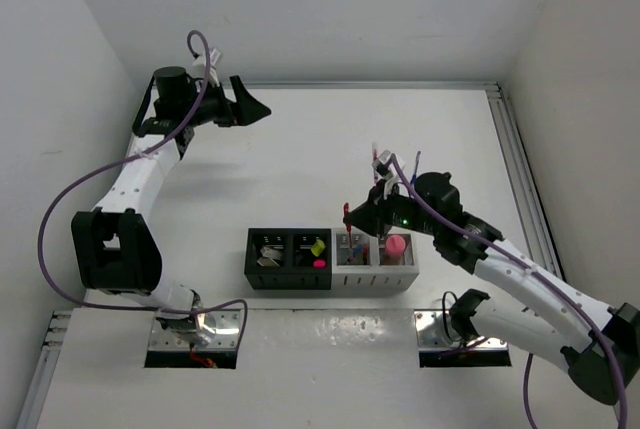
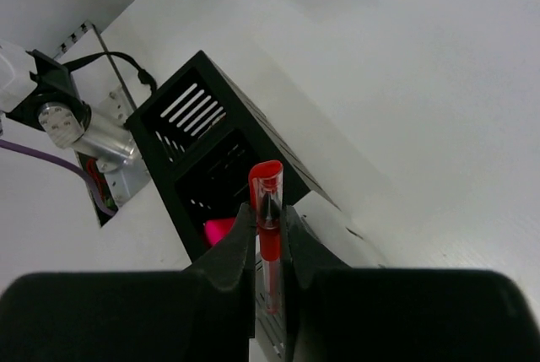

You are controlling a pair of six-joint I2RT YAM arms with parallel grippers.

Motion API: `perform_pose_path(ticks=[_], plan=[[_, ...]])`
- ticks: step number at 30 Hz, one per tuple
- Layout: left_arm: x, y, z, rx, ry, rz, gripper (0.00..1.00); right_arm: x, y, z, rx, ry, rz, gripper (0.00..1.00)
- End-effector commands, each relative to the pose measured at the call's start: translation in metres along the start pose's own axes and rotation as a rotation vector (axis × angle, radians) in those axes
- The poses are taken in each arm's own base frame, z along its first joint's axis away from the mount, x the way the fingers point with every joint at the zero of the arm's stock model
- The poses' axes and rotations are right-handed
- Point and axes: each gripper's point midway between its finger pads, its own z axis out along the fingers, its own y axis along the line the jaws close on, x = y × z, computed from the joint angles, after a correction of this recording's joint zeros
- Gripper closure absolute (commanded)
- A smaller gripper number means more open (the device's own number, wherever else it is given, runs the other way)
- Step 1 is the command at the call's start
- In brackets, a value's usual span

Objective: Sort the stationery into containers
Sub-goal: Place the pen in the storage box, then pick up the pen from the center of the board.

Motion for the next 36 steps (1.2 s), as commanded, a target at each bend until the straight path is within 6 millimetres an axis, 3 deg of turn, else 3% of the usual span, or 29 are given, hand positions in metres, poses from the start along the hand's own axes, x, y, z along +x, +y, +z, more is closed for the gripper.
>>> perform_pose_path(ticks=[1, 2, 3, 6, 8, 11, 12, 14, 15, 16, 17, 18, 19, 20, 21, 23, 25, 26, 27, 30, 31, 32, 33, 35, 36], plan=[[-0.002, 0.007, -0.013, -0.058, -0.012, 0.058, 0.00, -0.008, 0.006, 0.003, -0.041, -0.074, 0.040, 0.91], [-0.001, 0.009, -0.014, -0.065, -0.009, 0.059, 0.00, -0.004, 0.006, 0.004, -0.041, -0.062, 0.047, 0.84], [0.001, 0.010, -0.015, -0.073, -0.001, 0.056, 0.00, -0.001, 0.004, 0.005, -0.037, -0.052, 0.052, 0.65], [0.002, 0.013, -0.015, -0.094, 0.004, 0.053, 0.00, -0.003, 0.000, 0.002, -0.010, -0.035, 0.030, 0.45], [0.001, 0.022, -0.016, -0.142, 0.000, 0.046, 0.00, -0.005, -0.016, -0.001, 0.085, -0.030, 0.015, 0.38], [-0.003, 0.037, -0.016, -0.229, -0.009, 0.048, 0.00, -0.040, -0.052, -0.008, 0.240, -0.136, -0.045, 0.39], [-0.011, 0.037, -0.016, -0.246, -0.017, 0.065, 0.00, -0.064, -0.069, -0.015, 0.296, -0.200, -0.055, 0.43], [-0.003, 0.049, -0.009, -0.310, 0.044, 0.081, 0.00, -0.094, -0.093, -0.014, 0.360, -0.228, -0.039, 0.48], [-0.003, 0.052, -0.007, -0.332, 0.064, 0.094, 0.00, -0.102, -0.118, -0.019, 0.422, -0.227, -0.004, 0.51], [-0.010, 0.058, -0.001, -0.373, 0.074, 0.137, 0.00, -0.094, -0.131, -0.019, 0.451, -0.162, 0.051, 0.58], [-0.006, 0.061, 0.000, -0.397, 0.106, 0.137, 0.00, -0.106, -0.148, -0.008, 0.465, -0.120, 0.080, 0.63], [-0.011, 0.066, 0.003, -0.418, 0.111, 0.147, 0.00, -0.100, -0.162, -0.006, 0.448, -0.050, 0.102, 0.69], [-0.012, 0.070, 0.003, -0.424, 0.121, 0.162, 0.00, -0.077, -0.171, -0.005, 0.470, 0.078, 0.165, 0.77], [-0.010, 0.073, 0.002, -0.426, 0.141, 0.159, 0.00, -0.079, -0.192, 0.010, 0.484, 0.147, 0.201, 0.79], [-0.011, 0.077, 0.004, -0.428, 0.147, 0.159, 0.00, -0.062, -0.200, 0.011, 0.492, 0.234, 0.252, 0.81], [-0.011, 0.084, 0.001, -0.443, 0.143, 0.132, 0.00, -0.058, -0.220, 0.015, 0.522, 0.258, 0.299, 0.78], [-0.009, 0.093, -0.003, -0.449, 0.134, 0.108, 0.00, -0.037, -0.237, 0.023, 0.550, 0.332, 0.327, 0.74], [-0.009, 0.095, -0.004, -0.456, 0.130, 0.106, 0.00, -0.041, -0.245, 0.027, 0.554, 0.338, 0.327, 0.69], [-0.006, 0.101, -0.006, -0.468, 0.132, 0.091, 0.00, -0.025, -0.255, 0.033, 0.558, 0.388, 0.360, 0.66], [0.002, 0.105, -0.005, -0.473, 0.137, 0.070, 0.00, -0.018, -0.274, 0.044, 0.570, 0.423, 0.393, 0.61], [0.000, 0.117, -0.012, -0.492, 0.128, 0.051, 0.00, -0.010, -0.277, 0.046, 0.571, 0.443, 0.405, 0.61], [0.004, 0.121, -0.014, -0.499, 0.134, 0.039, 0.00, -0.017, -0.281, 0.050, 0.573, 0.433, 0.395, 0.57], [0.004, 0.122, -0.015, -0.499, 0.132, 0.032, 0.00, -0.007, -0.287, 0.053, 0.579, 0.459, 0.409, 0.55], [0.008, 0.126, -0.016, -0.505, 0.137, 0.023, 0.00, -0.010, -0.296, 0.056, 0.594, 0.458, 0.397, 0.52], [0.009, 0.129, -0.018, -0.514, 0.137, 0.020, 0.00, -0.001, -0.300, 0.059, 0.598, 0.484, 0.410, 0.49]])
